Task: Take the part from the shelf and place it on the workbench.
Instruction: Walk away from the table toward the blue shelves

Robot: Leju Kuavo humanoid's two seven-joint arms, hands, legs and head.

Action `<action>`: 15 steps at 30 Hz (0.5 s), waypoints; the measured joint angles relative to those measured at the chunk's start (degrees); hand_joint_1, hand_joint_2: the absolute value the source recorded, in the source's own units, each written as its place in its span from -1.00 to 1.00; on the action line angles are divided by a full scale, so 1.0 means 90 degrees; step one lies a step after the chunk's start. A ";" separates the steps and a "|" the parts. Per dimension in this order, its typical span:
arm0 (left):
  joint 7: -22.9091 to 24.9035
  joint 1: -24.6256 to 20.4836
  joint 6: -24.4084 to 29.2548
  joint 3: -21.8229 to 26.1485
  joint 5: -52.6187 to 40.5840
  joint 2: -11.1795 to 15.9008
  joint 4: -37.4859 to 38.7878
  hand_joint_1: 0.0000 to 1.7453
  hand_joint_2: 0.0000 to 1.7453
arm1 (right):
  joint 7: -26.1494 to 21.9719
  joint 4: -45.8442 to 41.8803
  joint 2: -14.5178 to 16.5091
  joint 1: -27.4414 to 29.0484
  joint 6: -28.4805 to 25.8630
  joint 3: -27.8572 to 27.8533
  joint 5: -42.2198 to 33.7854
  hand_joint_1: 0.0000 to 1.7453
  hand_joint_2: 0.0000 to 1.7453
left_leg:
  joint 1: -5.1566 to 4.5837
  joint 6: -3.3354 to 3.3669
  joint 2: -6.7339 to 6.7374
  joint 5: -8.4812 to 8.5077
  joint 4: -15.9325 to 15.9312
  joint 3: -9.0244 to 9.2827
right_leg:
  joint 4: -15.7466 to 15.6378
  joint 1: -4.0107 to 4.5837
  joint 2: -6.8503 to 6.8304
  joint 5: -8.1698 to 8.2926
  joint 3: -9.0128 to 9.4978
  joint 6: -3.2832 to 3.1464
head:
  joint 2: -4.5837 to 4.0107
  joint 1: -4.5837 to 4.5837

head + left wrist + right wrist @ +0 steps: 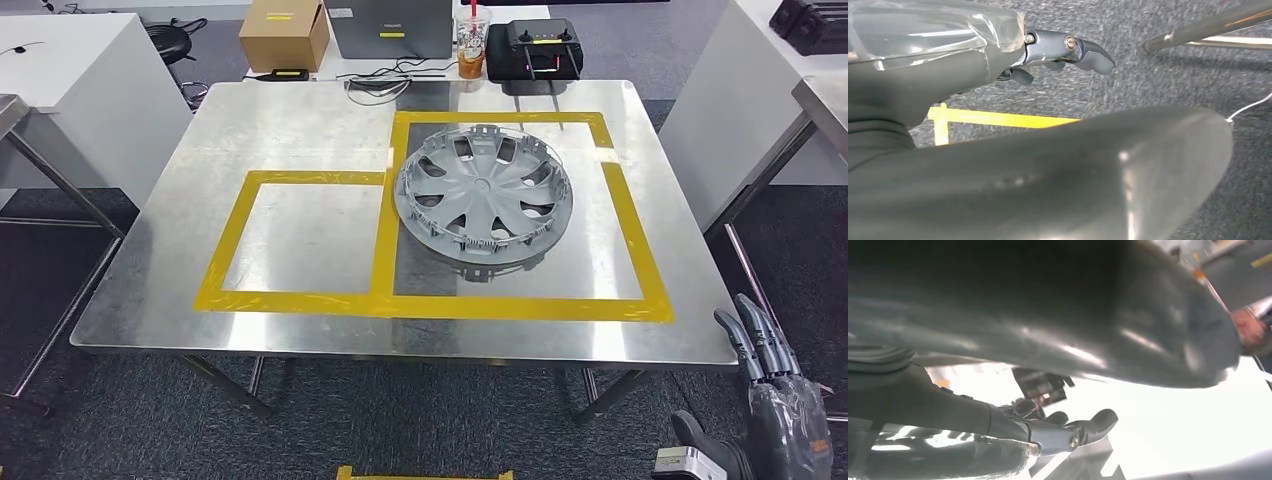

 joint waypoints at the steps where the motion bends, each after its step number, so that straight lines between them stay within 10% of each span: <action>1: 0.0000 -0.0004 0.0012 -0.0010 0.0000 0.0002 0.0000 -1.00 -1.00 | 0.0000 0.0018 0.0066 0.0016 0.0104 -0.0044 0.0069 -1.00 -1.00 | -0.0002 0.0017 0.0000 0.0008 -0.0068 0.0151 | 0.0001 0.0014 0.0005 0.0049 -0.0061 0.0005 | 0.0000 0.0000; 4: 0.0001 -0.0026 0.0057 -0.0055 0.0000 0.0045 0.0000 -1.00 -1.00 | -0.0011 0.0105 0.0343 0.0061 0.0525 -0.0216 0.0212 -1.00 -1.00 | -0.0043 0.0147 0.0000 0.0315 -0.1336 0.1114 | -0.0010 0.0049 0.0010 0.0190 -0.0182 0.0036 | 0.0000 0.0004; 6: -0.0001 -0.0029 0.0101 -0.0073 0.0000 0.0083 -0.0001 -1.00 -1.00 | -0.0054 0.0249 0.0570 0.0076 0.0834 -0.0380 0.0240 -1.00 -1.00 | -0.0097 0.0239 -0.0002 0.0428 -0.1863 0.1415 | -0.0033 0.0051 -0.0002 0.0274 -0.0201 0.0084 | 0.0000 0.0006; 10: 0.0000 0.0036 0.0201 -0.0058 -0.0031 0.0112 0.0002 -1.00 -1.00 | -0.0243 0.0895 0.0957 0.0088 0.1338 -0.0737 0.0566 -1.00 -1.00 | -0.0115 0.0373 0.0016 0.0708 -0.2020 0.1299 | -0.0042 0.0047 -0.0004 0.0314 -0.0264 0.0179 | 0.0000 0.0008; 15: 0.0000 0.0150 0.0196 0.0058 -0.0104 0.0015 0.0001 -1.00 -1.00 | -0.0364 0.2415 0.1220 0.0056 0.1795 -0.1169 0.1589 -1.00 -1.00 | -0.0079 0.0437 0.0042 0.1146 -0.2117 0.0887 | 0.1477 0.0022 0.0008 -0.0818 -0.0608 0.0132 | 0.0000 0.0033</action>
